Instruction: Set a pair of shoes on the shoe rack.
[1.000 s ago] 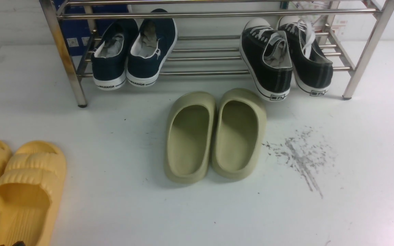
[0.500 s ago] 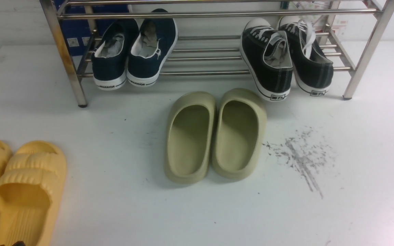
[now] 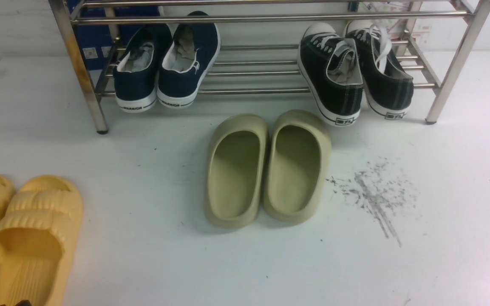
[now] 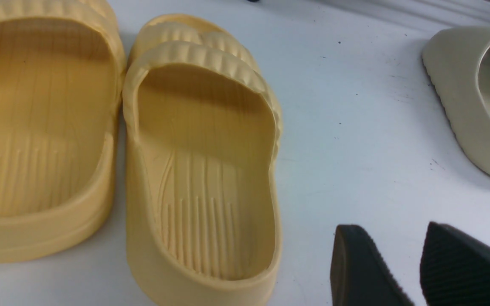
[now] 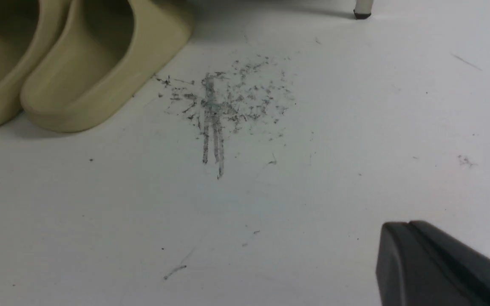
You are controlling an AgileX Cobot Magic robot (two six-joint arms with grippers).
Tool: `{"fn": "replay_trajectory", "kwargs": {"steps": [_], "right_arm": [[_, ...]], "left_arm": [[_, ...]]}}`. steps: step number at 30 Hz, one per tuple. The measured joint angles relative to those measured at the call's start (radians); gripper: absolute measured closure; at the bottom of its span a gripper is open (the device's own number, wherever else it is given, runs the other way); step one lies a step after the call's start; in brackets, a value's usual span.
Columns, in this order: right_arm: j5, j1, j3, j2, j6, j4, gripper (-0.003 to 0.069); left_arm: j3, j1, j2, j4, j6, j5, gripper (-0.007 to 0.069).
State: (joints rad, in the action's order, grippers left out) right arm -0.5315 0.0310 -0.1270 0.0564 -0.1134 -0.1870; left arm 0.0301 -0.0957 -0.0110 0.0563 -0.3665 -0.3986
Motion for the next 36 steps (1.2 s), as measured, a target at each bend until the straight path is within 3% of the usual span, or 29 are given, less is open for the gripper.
{"fn": "replay_trajectory", "kwargs": {"steps": [10, 21, 36], "right_arm": [[0.122, -0.059, 0.137, -0.067, 0.000, 0.009, 0.0637], [0.140, -0.071, 0.141, -0.067, 0.121, 0.160, 0.0631], [0.140, -0.071, 0.141, -0.067, 0.139, 0.171, 0.0612]], "left_arm": [[0.000, 0.000, 0.000, 0.000, 0.000, 0.001, 0.0386], [0.000, 0.000, 0.000, 0.000, 0.000, 0.001, 0.0386], [0.000, 0.000, 0.000, 0.000, 0.000, 0.001, 0.0386]]}}
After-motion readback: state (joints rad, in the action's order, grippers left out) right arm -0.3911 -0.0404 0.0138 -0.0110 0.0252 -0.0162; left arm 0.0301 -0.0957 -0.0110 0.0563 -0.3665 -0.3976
